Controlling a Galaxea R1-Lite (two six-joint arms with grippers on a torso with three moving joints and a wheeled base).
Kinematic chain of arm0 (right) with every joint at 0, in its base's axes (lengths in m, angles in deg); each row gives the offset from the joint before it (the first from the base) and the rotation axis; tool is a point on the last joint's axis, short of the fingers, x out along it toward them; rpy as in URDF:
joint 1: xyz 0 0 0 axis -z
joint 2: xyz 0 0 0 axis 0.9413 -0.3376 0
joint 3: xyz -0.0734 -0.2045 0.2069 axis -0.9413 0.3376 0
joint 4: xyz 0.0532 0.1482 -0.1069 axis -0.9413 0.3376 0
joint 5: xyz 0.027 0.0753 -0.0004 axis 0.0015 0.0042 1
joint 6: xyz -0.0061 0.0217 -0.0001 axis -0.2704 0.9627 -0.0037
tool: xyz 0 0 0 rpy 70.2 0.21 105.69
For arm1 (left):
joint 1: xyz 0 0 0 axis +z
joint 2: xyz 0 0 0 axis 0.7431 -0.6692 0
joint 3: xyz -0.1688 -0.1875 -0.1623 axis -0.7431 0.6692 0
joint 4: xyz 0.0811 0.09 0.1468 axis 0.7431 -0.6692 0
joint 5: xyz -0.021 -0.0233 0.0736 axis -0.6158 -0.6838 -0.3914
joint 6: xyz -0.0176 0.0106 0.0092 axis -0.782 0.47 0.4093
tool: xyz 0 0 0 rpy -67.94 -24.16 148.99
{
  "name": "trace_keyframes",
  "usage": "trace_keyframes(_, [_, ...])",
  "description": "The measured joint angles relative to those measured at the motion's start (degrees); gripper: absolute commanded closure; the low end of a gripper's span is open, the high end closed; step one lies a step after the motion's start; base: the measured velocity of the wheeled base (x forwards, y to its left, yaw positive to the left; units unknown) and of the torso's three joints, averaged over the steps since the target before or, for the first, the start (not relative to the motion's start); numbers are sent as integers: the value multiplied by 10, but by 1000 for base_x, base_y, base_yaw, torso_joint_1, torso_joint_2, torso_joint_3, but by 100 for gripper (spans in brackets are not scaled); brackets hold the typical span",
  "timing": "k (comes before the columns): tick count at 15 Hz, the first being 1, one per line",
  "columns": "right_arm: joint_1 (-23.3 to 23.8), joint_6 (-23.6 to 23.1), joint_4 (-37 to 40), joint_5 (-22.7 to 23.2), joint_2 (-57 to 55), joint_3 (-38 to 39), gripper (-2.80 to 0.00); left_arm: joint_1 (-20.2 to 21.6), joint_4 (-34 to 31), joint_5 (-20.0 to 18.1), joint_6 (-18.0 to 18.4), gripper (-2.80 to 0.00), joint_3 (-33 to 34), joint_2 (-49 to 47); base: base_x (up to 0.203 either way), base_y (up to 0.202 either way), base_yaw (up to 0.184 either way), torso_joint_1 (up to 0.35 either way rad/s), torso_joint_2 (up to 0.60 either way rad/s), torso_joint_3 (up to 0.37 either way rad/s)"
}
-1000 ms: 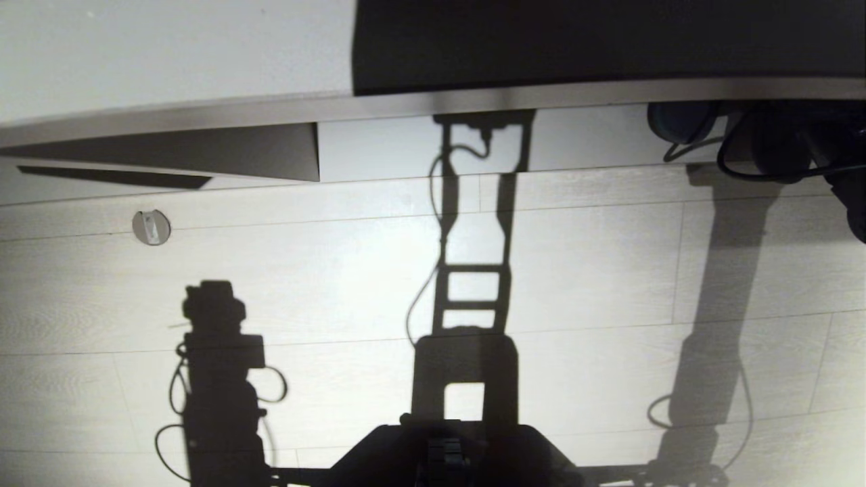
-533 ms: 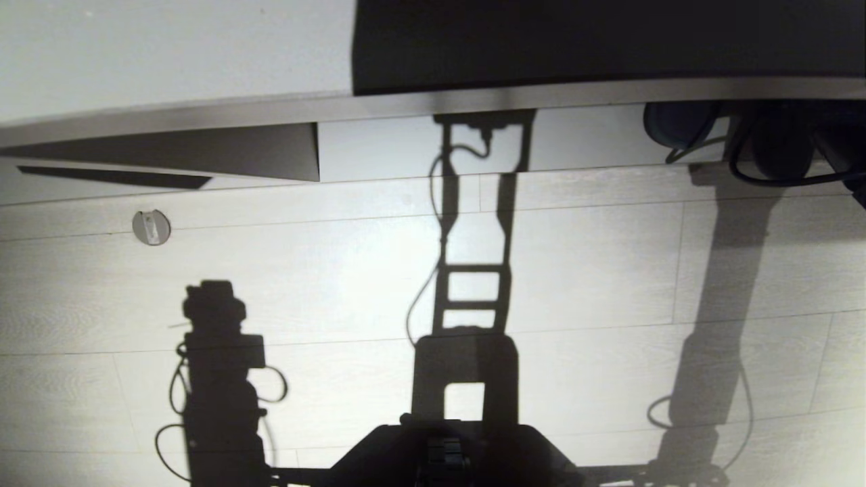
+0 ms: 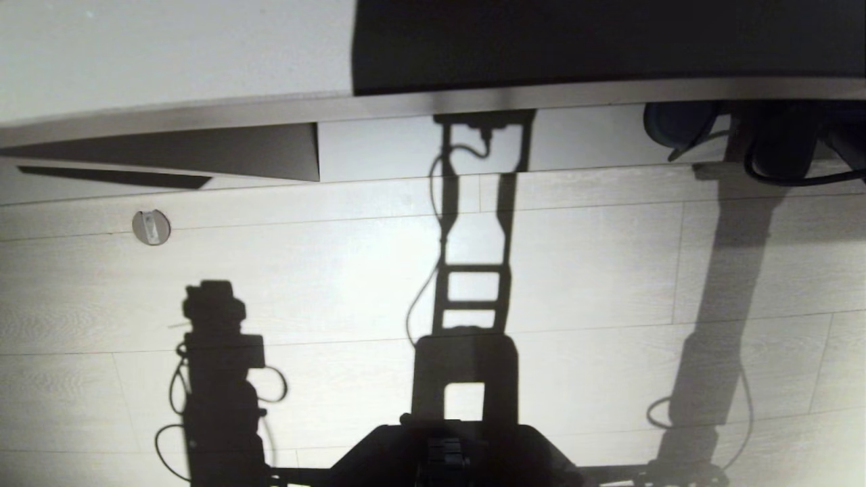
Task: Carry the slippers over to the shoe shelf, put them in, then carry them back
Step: Place the slippers into the shoe cabinet
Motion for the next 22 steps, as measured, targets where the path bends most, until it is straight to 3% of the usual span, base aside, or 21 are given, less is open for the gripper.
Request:
trace_keyframes(7, [0,-2,69,1,83,53,-280,0,0,0,0,0,0,0,0,0,0,0,0,0])
trace_keyframes(22, [-17,-6,111,12,260,251,-280,0,0,0,0,0,0,0,0,0,0,0,0,0])
